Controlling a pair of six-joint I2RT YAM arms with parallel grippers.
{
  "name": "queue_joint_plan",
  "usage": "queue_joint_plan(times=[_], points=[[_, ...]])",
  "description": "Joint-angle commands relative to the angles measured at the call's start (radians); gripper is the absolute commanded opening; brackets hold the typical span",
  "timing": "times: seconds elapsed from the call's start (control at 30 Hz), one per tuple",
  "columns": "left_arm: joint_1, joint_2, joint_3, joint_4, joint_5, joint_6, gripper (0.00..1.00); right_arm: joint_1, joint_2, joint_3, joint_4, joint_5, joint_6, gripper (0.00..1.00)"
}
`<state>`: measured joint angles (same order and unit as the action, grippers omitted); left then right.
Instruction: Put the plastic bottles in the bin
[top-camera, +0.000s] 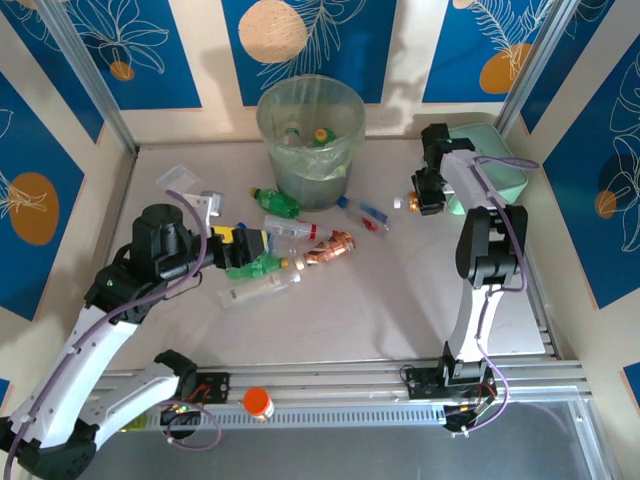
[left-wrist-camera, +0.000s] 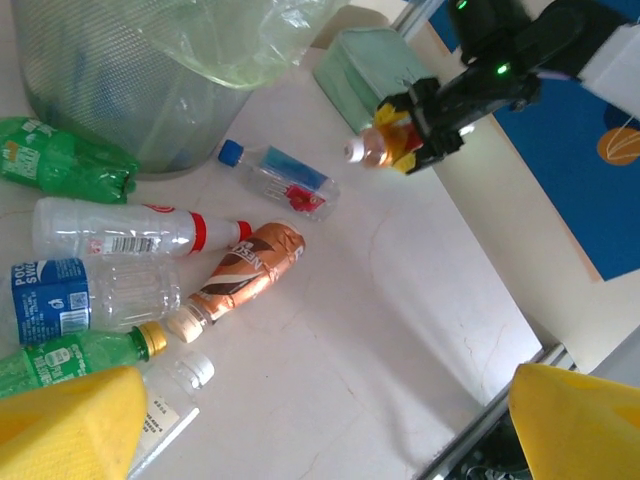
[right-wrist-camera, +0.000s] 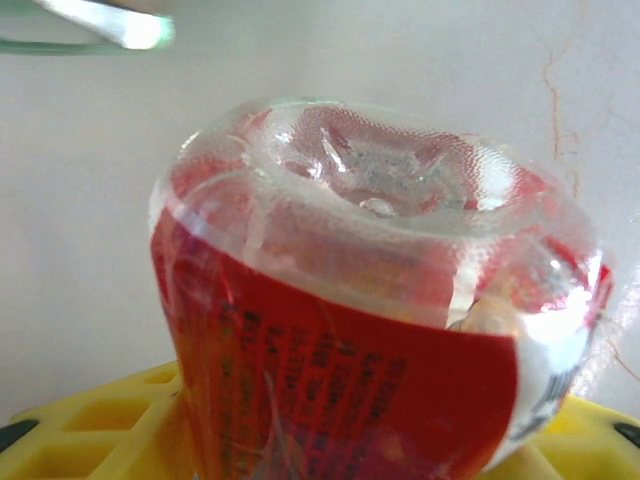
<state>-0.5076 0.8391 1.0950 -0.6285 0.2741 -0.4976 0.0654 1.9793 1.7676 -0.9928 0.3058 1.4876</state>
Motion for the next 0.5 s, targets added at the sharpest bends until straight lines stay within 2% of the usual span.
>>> queue_joint_plan(times=[0.0,0.17,0.27,0.47], points=[[-0.015,0.029,0.039,-0.042,0.063,0.046,0.92,0.027,-0.120,-0.048,0.012,0.052,-0.060,0.53],[-0.052,0.114,0.075,-0.050,0.091,0.066,0.92,0.086,-0.283,-0.159,0.109,0.047,-0.198,0.52],[-0.098,0.181,0.118,-0.067,0.100,0.097,0.92,0.153,-0.375,-0.209,0.140,0.054,-0.300,0.51],[-0.160,0.294,0.168,-0.043,0.120,0.116,0.92,0.281,-0.535,-0.312,0.184,-0.024,-0.442,0.51]])
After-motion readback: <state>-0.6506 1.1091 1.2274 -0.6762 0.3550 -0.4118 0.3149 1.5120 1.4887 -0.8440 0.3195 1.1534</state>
